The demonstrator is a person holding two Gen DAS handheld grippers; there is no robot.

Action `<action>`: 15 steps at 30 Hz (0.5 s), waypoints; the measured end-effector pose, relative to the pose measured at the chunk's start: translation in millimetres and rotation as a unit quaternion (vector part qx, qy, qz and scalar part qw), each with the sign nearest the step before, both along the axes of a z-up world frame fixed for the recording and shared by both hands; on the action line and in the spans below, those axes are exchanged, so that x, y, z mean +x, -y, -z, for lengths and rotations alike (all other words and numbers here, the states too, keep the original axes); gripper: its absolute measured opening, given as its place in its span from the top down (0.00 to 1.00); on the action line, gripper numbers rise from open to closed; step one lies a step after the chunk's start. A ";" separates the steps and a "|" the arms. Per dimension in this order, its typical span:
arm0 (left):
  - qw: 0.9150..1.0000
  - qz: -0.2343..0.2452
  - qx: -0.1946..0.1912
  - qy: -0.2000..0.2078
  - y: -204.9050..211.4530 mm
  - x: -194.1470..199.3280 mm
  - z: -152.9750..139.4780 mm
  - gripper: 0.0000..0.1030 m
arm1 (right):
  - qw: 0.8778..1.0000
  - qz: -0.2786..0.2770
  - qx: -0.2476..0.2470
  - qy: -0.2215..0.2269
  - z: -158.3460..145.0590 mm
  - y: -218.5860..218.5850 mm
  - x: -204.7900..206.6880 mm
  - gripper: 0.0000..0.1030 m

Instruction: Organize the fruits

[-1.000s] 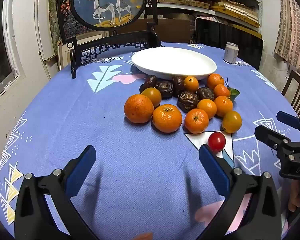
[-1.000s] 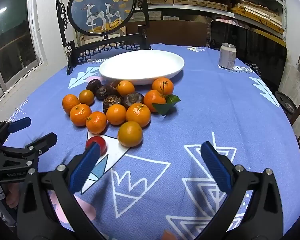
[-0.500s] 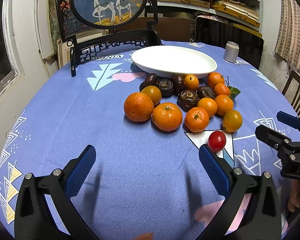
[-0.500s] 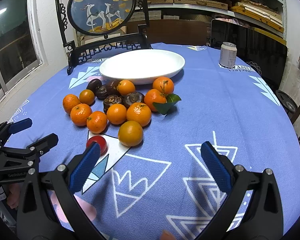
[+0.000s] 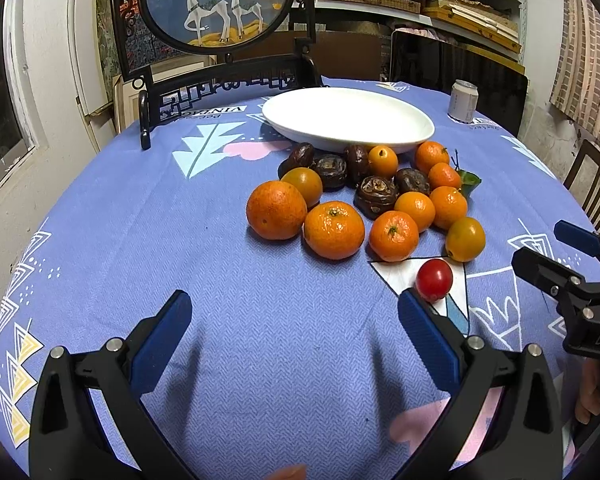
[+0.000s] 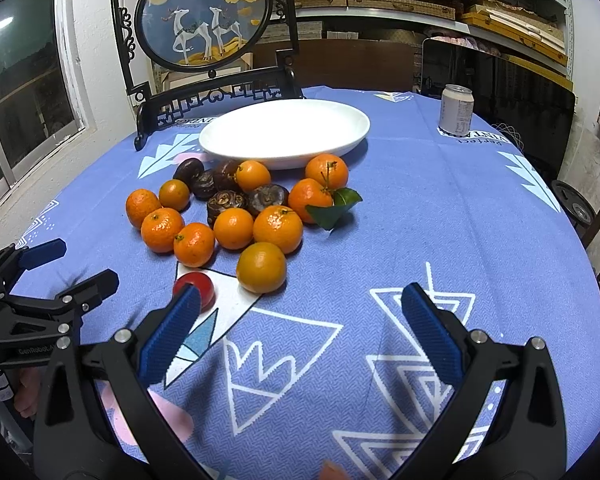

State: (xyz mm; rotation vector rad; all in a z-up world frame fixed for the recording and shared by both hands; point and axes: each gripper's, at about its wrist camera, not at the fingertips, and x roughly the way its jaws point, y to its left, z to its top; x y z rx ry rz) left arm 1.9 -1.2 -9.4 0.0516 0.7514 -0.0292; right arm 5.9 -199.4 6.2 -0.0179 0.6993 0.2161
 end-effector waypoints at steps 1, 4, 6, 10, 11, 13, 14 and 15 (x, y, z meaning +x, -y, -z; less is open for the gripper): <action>1.000 0.000 0.000 0.000 0.0 0.1 0.0 0.01 | 1.000 0.000 0.000 0.000 0.0 -0.1 0.0 0.02; 1.000 -0.001 0.000 -0.001 0.6 0.1 0.2 0.01 | 1.000 0.000 0.000 0.000 0.1 -0.2 0.0 0.02; 1.000 0.000 0.000 -0.001 0.4 0.4 0.1 0.01 | 1.000 0.001 0.000 0.000 0.0 -0.2 -0.1 0.02; 1.000 -0.001 -0.001 -0.002 0.5 0.0 0.3 0.01 | 1.000 0.001 0.001 -0.001 0.2 -0.5 0.0 0.02; 1.000 0.000 0.000 -0.002 0.2 0.5 -0.1 0.01 | 1.000 0.001 0.000 -0.001 -0.1 -0.8 -0.5 0.02; 1.000 0.000 0.000 -0.002 0.3 0.3 0.0 0.01 | 1.000 0.001 0.000 0.000 -0.2 -0.6 -0.4 0.02; 1.000 0.000 0.000 -0.002 0.0 0.6 -0.3 0.01 | 1.000 0.001 0.000 0.000 -0.2 -0.7 -0.5 0.02; 1.000 0.000 -0.001 -0.002 0.0 0.6 -0.3 0.01 | 1.000 0.001 0.000 0.000 -0.3 -0.4 -0.4 0.02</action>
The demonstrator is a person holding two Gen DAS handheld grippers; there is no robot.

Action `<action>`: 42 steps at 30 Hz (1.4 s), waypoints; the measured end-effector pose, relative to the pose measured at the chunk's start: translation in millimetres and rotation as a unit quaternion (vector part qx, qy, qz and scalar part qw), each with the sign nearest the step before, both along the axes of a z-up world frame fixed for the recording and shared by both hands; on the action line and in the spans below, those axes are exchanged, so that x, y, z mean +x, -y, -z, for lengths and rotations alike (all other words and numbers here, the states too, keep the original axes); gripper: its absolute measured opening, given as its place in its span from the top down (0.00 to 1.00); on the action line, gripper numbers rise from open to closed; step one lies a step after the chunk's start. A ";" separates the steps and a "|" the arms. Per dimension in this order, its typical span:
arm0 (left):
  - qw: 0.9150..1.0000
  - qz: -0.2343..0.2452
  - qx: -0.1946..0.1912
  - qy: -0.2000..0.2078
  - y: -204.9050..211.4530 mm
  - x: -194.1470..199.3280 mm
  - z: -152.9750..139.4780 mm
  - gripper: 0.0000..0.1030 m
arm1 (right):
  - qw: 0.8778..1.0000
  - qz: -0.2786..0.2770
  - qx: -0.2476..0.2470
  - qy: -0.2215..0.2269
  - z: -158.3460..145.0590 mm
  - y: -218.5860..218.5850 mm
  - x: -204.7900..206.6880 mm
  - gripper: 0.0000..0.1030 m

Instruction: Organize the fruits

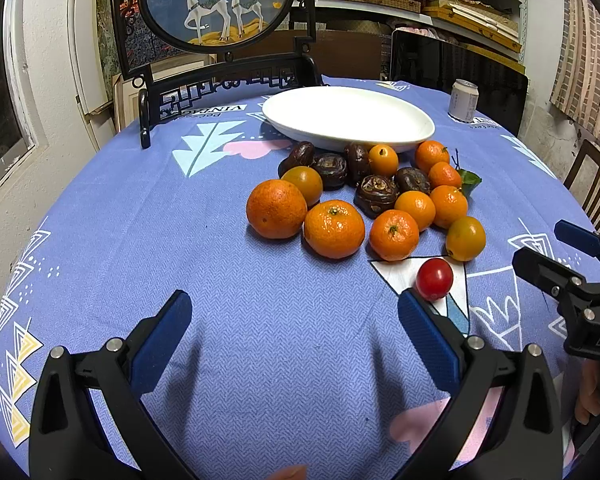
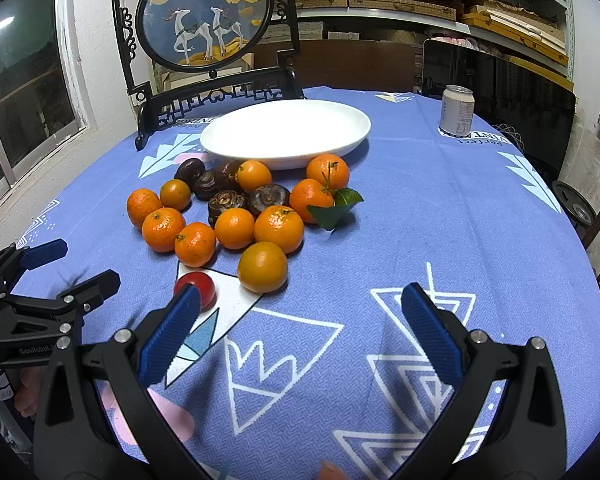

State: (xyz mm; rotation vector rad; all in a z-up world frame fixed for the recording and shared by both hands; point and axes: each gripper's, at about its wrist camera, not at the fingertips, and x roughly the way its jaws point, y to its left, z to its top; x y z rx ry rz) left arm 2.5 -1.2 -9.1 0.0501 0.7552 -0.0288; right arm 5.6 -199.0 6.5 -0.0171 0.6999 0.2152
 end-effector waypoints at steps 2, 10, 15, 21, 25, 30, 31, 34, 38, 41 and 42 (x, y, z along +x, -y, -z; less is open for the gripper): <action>1.000 0.000 0.000 0.000 0.1 -0.2 0.2 0.01 | 1.000 0.000 0.000 0.000 0.0 -0.1 -0.1 0.02; 1.000 -0.001 -0.001 -0.002 0.8 -1.0 2.0 0.01 | 1.000 0.000 0.000 0.000 -0.1 0.3 -0.3 0.02; 1.000 -0.001 -0.001 -0.002 0.2 -0.4 1.4 0.01 | 1.000 0.000 0.000 0.000 -0.3 0.2 -0.3 0.02; 1.000 0.000 -0.001 -0.002 0.0 -0.2 1.3 0.01 | 1.000 -0.001 0.000 0.000 -0.1 0.3 -0.4 0.02; 1.000 -0.001 -0.001 -0.003 0.0 -0.6 2.1 0.01 | 1.000 0.000 0.000 0.000 0.0 0.4 -0.3 0.02; 1.000 -0.001 -0.002 -0.005 0.0 -0.7 2.8 0.01 | 1.000 0.000 0.000 0.000 0.2 0.3 -0.4 0.02; 1.000 -0.001 -0.002 -0.005 0.1 -0.9 2.9 0.01 | 1.000 -0.001 0.000 0.000 0.1 0.6 -0.3 0.02; 1.000 -0.001 -0.002 -0.005 0.0 -0.9 2.9 0.01 | 1.000 -0.001 -0.001 0.000 0.1 0.0 -0.6 0.02; 1.000 -0.001 -0.002 -0.006 0.0 -0.8 3.1 0.01 | 1.000 -0.002 -0.002 0.000 -0.2 -1.5 -1.4 0.02; 1.000 -0.003 -0.008 -0.013 -1.5 0.8 3.8 0.01 | 1.000 -0.011 0.003 -0.009 2.1 -3.3 -0.6 0.02; 1.000 -0.003 -0.014 -0.020 -3.3 2.5 4.9 0.01 | 1.000 -0.014 0.004 -0.012 2.7 -3.2 0.1 0.02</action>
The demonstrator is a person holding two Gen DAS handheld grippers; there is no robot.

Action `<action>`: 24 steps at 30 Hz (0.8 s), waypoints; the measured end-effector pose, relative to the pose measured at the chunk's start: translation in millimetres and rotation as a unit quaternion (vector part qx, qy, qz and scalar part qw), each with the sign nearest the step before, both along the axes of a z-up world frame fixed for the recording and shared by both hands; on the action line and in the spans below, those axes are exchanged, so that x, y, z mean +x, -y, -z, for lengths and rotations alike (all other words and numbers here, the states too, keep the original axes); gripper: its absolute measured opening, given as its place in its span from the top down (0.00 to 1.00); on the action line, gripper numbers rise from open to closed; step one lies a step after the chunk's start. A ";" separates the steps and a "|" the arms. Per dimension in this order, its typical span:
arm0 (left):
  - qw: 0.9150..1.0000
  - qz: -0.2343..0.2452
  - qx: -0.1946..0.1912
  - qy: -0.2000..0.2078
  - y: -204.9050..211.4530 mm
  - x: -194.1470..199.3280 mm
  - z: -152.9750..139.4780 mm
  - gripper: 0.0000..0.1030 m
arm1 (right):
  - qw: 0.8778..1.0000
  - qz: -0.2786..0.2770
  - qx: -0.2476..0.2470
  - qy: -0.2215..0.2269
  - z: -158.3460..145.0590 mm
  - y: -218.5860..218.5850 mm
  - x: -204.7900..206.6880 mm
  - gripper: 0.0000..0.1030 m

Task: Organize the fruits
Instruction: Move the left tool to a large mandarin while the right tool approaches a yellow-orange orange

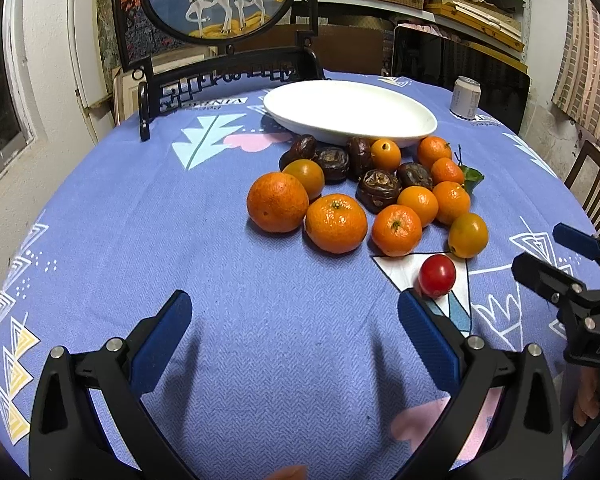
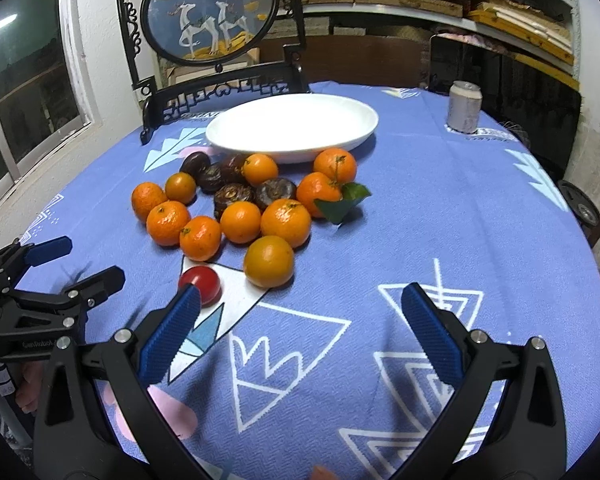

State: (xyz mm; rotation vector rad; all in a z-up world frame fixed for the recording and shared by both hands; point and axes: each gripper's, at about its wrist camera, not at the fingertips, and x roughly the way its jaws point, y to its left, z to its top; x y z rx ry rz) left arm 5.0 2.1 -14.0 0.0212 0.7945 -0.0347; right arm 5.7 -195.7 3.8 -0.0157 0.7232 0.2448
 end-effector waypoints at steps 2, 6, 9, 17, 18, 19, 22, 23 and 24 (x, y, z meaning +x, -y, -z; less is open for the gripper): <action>1.000 -0.004 -0.012 -0.019 -4.0 4.9 3.6 0.01 | 1.000 -0.004 0.010 -0.006 1.0 2.3 1.3 0.02; 0.997 0.004 -0.016 -0.080 -5.9 19.8 17.5 0.01 | 0.999 -0.010 0.034 -0.037 7.4 8.3 9.7 0.02; 0.995 0.016 0.020 -0.098 0.5 25.6 24.3 0.01 | 0.998 -0.013 0.041 -0.047 10.6 8.8 12.0 0.02; 0.994 0.027 0.011 -0.101 -2.3 20.9 23.4 0.01 | 0.996 -0.039 0.056 -0.054 11.4 6.7 11.3 0.14; 0.994 0.037 0.012 -0.102 -3.2 22.9 22.9 0.01 | 0.996 -0.042 0.061 -0.054 11.3 7.1 11.2 0.26; 0.993 0.047 0.014 -0.104 -5.1 28.4 22.1 0.01 | 0.995 -0.044 0.066 -0.055 11.4 7.8 11.6 0.35; 0.996 0.044 0.009 -0.083 -16.5 43.4 16.3 0.01 | 0.994 -0.046 0.081 -0.064 13.4 10.6 13.9 0.36; 0.996 0.043 0.011 -0.073 -20.2 47.7 13.2 0.01 | 0.993 -0.046 0.083 -0.064 13.4 10.8 13.5 0.36; 0.997 0.043 0.015 -0.061 -22.9 51.1 9.9 0.01 | 0.994 -0.048 0.083 -0.062 12.7 10.6 12.8 0.36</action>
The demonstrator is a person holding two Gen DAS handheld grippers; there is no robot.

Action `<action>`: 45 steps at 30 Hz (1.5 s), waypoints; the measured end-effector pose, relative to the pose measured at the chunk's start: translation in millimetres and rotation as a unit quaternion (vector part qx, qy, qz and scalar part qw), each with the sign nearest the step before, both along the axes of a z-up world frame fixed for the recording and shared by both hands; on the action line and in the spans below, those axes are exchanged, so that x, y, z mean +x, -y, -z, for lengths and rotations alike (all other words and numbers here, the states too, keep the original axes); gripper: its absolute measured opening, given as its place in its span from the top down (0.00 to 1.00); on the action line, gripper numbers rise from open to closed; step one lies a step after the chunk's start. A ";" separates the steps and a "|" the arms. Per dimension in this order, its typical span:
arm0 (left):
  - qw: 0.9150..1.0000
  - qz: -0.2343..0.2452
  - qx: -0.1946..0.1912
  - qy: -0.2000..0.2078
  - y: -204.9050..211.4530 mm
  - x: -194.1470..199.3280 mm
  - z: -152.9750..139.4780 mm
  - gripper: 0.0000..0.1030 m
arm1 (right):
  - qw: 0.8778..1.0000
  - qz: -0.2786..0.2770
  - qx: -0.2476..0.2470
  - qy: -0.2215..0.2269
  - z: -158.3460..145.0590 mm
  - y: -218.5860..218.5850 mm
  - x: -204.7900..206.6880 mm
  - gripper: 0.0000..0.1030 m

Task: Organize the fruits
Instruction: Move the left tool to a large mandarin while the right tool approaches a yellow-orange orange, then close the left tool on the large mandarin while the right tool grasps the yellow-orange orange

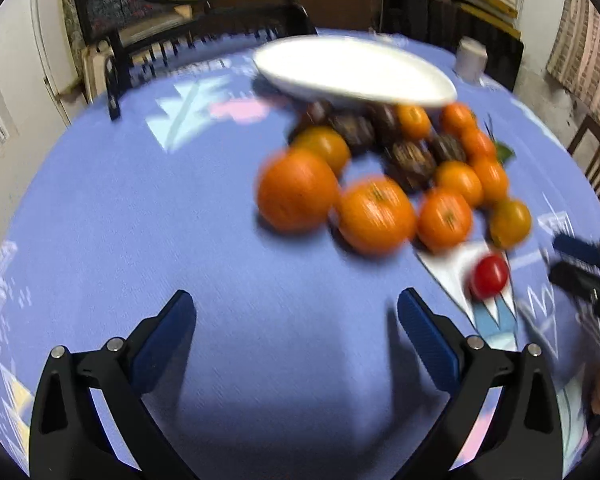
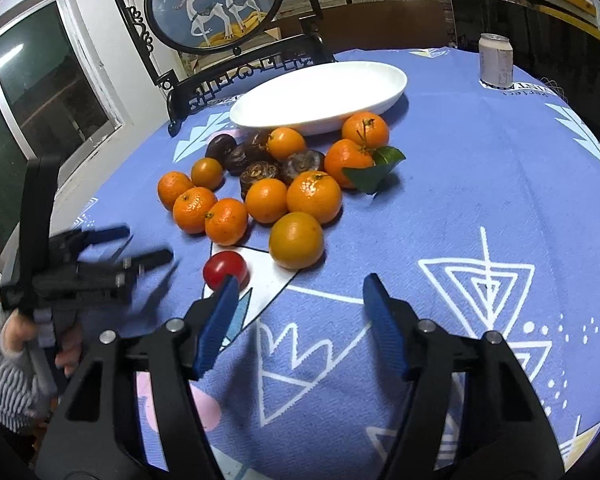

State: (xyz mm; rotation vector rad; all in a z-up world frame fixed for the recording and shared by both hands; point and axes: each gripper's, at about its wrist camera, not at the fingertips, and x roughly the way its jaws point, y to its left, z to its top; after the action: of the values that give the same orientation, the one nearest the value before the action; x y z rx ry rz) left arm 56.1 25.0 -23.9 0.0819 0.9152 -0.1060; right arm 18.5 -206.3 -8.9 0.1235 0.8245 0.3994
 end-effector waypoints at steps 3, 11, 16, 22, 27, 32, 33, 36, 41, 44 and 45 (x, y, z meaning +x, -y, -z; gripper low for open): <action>0.999 0.022 0.030 0.032 -3.2 15.0 -8.6 0.04 | 1.000 0.001 -0.003 0.003 -0.6 -0.5 -0.6 0.35; 0.995 0.074 0.024 0.056 -10.7 39.4 -10.0 0.24 | 1.000 0.010 0.001 -0.009 2.4 3.5 3.6 0.27; 0.995 0.092 -0.017 0.034 -7.3 39.2 -2.4 0.44 | 1.000 0.006 0.006 -0.005 0.5 2.6 4.8 0.27; 0.995 0.100 -0.016 0.022 2.9 32.6 1.8 0.56 | 0.999 -0.018 -0.023 -0.021 -0.7 -9.4 23.0 0.38; 0.995 0.098 -0.032 0.018 -1.2 31.4 1.4 0.57 | 0.998 -0.030 -0.038 -0.037 9.4 -19.7 45.3 0.58; 0.994 0.098 -0.044 0.025 -4.2 30.4 -1.0 0.59 | 0.998 -0.037 -0.014 -0.045 12.9 -20.2 53.3 0.64; 0.994 0.098 -0.046 0.026 -5.4 30.3 -1.4 0.59 | 0.998 -0.037 -0.010 -0.045 13.2 -19.9 53.5 0.64; 0.994 0.089 -0.052 0.032 -9.0 29.8 -4.2 0.59 | 0.998 -0.037 -0.013 -0.038 12.9 -21.5 51.5 0.64; 0.994 0.080 -0.058 0.037 -12.7 30.5 -6.3 0.59 | 0.998 -0.040 -0.023 -0.034 11.7 -23.5 49.0 0.64; 0.994 0.083 -0.061 0.028 -10.2 34.1 -3.4 0.59 | 0.998 -0.038 -0.019 -0.036 12.0 -22.1 49.9 0.64; 0.994 0.081 -0.058 0.031 -9.8 34.9 -3.4 0.59 | 0.998 -0.038 -0.017 -0.037 12.1 -21.7 50.4 0.64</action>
State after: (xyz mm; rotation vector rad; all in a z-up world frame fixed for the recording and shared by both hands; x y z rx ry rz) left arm 91.0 34.8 -20.5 0.0505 0.8385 -0.3068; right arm 68.9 -184.6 -21.0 0.0757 0.9114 0.4541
